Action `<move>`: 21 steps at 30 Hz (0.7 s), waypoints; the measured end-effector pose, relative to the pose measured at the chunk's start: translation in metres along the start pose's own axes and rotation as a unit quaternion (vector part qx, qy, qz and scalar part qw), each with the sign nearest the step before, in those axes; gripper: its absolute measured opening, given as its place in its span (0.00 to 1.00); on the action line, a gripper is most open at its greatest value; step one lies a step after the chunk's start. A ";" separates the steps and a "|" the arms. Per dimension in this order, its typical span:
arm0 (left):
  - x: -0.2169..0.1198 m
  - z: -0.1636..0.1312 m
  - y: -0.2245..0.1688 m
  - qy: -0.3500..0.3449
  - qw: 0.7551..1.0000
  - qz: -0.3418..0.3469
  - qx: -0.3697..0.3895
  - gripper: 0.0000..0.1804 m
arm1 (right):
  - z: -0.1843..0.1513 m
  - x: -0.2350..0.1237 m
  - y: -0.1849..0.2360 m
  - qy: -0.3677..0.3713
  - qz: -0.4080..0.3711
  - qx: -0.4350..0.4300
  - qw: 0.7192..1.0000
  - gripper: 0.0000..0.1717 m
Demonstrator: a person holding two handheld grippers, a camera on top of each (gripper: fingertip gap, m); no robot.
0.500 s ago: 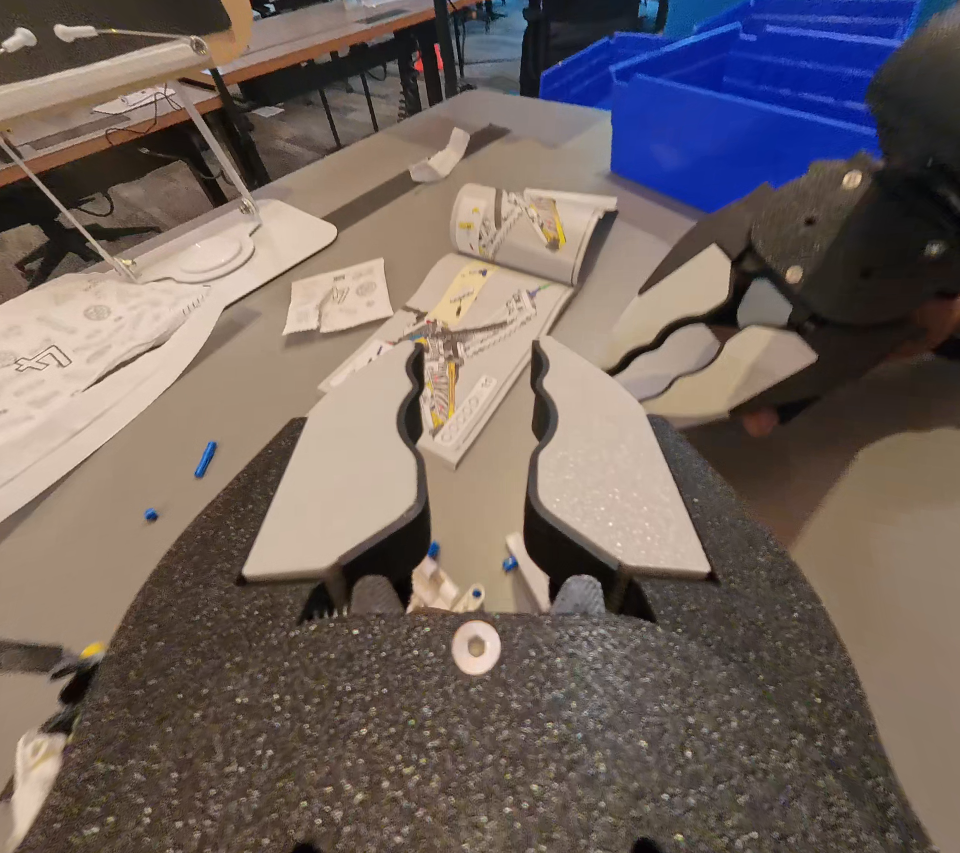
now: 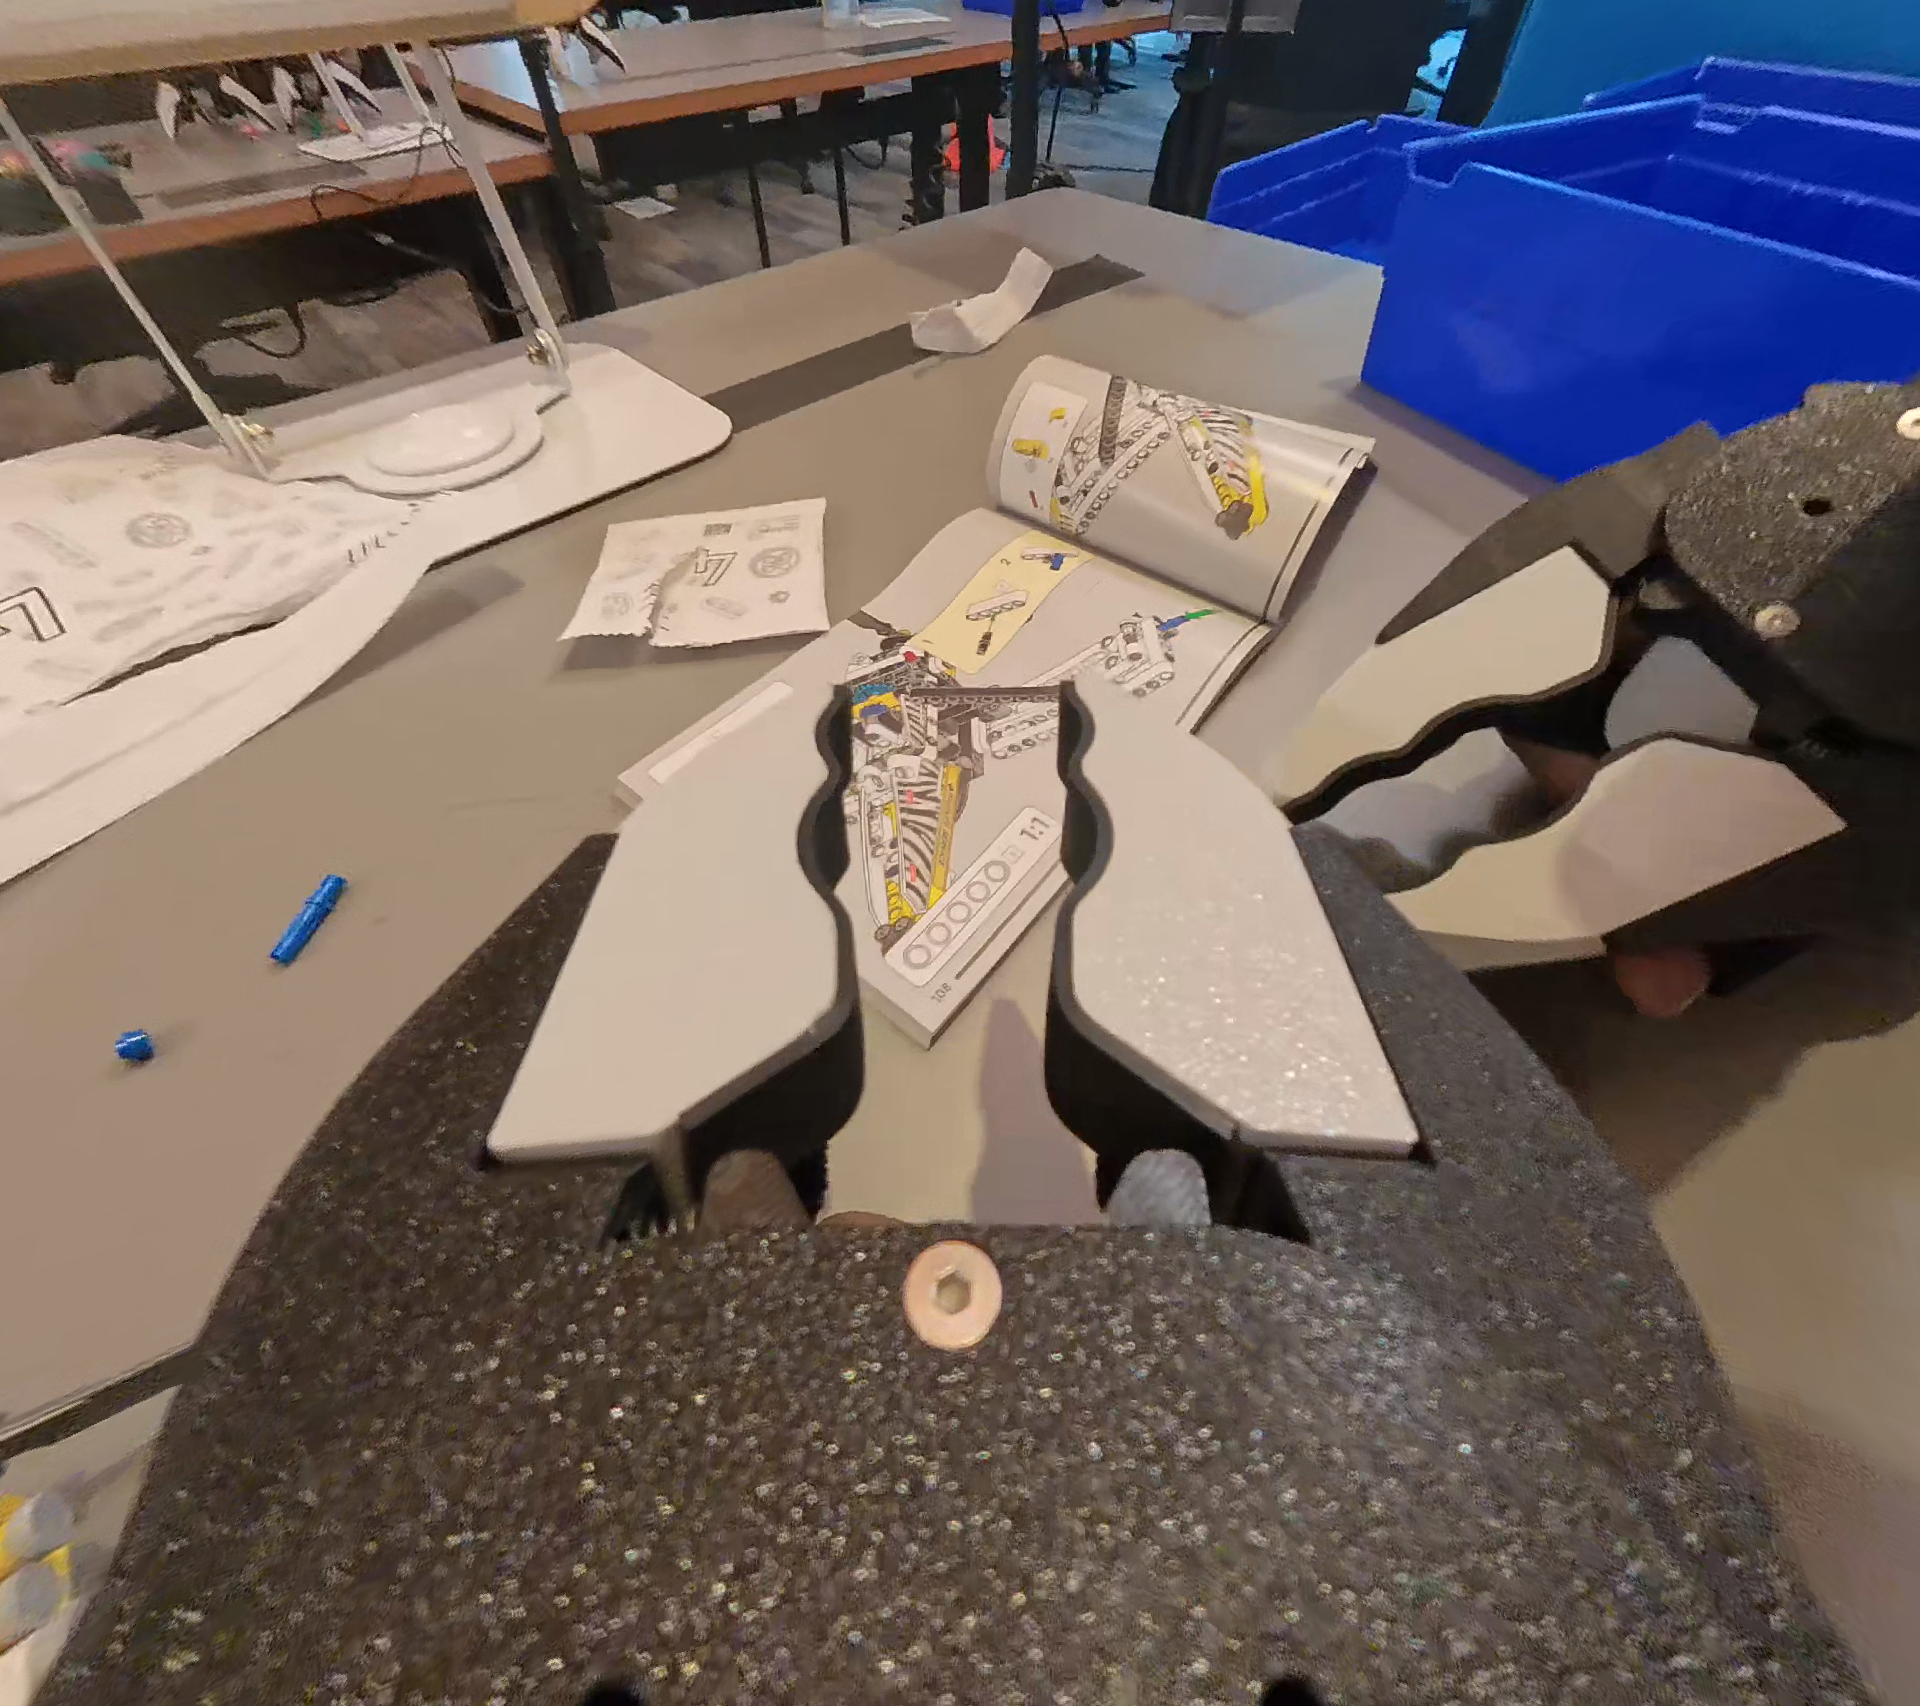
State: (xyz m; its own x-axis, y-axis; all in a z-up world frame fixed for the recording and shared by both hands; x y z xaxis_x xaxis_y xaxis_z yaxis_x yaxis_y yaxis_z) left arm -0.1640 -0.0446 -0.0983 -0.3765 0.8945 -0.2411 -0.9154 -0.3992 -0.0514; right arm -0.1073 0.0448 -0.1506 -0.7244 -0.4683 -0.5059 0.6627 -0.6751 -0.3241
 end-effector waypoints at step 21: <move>-0.036 0.028 0.017 -0.047 0.997 0.007 -0.058 0.21 | -0.003 0.003 0.004 0.015 0.007 -0.012 1.000 0.14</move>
State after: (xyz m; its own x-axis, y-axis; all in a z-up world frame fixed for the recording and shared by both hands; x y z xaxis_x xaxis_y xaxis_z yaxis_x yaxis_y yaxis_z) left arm -0.1705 -0.0780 -0.0633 -0.4061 0.9012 -0.1513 -0.8892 -0.4279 -0.1621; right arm -0.1063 0.0425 -0.1552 -0.7092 -0.4609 -0.5335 0.6778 -0.6538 -0.3363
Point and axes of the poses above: each gripper's, where its closed fingertips meet, x out along the fingers, z out of its top, y = z × x across the jaws, the point moved 4 cm from there along -x, back along the fingers, and after that the axes turned 14 degrees about -z, right-handed, at the moved point
